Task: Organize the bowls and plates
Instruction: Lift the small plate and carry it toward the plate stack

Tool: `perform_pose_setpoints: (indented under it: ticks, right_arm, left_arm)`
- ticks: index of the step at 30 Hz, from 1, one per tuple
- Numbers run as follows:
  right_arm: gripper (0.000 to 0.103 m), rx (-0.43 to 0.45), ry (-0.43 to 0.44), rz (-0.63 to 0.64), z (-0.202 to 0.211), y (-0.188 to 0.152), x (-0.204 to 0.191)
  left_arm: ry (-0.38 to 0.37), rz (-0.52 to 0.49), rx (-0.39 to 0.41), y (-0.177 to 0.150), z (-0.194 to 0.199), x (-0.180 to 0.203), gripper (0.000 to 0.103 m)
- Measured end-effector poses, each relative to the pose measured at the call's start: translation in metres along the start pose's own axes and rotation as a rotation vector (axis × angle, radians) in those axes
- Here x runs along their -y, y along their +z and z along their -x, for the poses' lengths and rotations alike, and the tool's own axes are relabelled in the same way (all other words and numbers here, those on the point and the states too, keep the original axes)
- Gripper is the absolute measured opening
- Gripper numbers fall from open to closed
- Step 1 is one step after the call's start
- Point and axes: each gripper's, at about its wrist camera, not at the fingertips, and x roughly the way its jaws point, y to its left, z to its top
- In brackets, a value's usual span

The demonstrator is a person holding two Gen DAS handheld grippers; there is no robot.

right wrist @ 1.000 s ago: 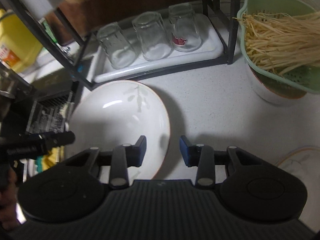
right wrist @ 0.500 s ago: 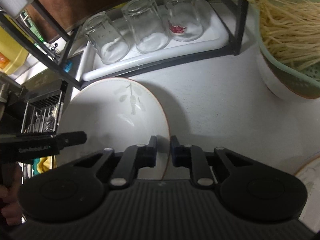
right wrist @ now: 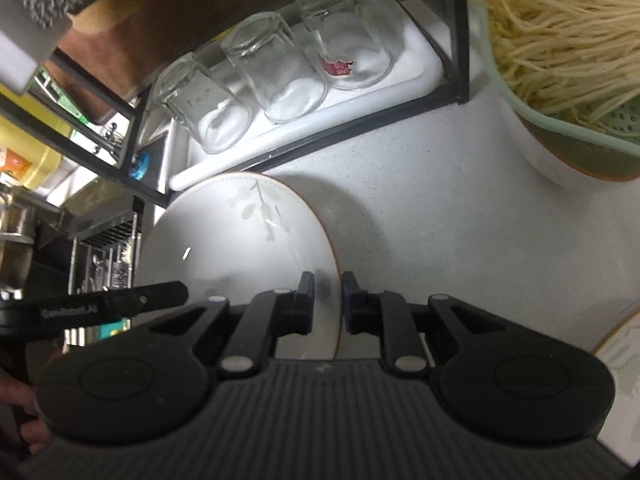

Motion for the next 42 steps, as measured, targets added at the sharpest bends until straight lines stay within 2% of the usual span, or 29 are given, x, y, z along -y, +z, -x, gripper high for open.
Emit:
perform_pose_setpoints:
  ticks: [9,15,24,28,31,37,42]
  right_arm:
    - [0.017,0.023,0.043,-0.042,0.041,-0.004,0.017]
    - [0.017,0.051,0.069,-0.056,0.085,-0.011,0.035]
    - [0.017,0.105,0.108,-0.073,0.151,-0.026,0.068]
    - [0.017,0.129,0.113,-0.075,0.169,-0.031,0.086]
    - [0.017,0.130,0.136,-0.096,0.178,-0.035,0.102]
    - [0.017,0.134,0.121,-0.089,0.186,-0.052,0.119]
    - [0.017,0.153,0.100,-0.105,0.186,-0.072,0.139]
  left_arm:
    - [-0.043,-0.002,0.021,-0.015,0.028,0.026,0.044]
    - [-0.097,0.011,0.055,-0.026,0.055,0.057,0.044]
    - [-0.108,-0.009,0.091,-0.050,0.083,0.118,0.044]
    - [-0.144,-0.011,0.093,-0.068,0.093,0.141,0.044]
    - [-0.137,0.009,0.085,-0.084,0.094,0.154,0.044]
    - [-0.118,0.021,0.050,-0.105,0.080,0.171,0.044]
    - [-0.103,-0.011,0.029,-0.114,0.056,0.184,0.044]
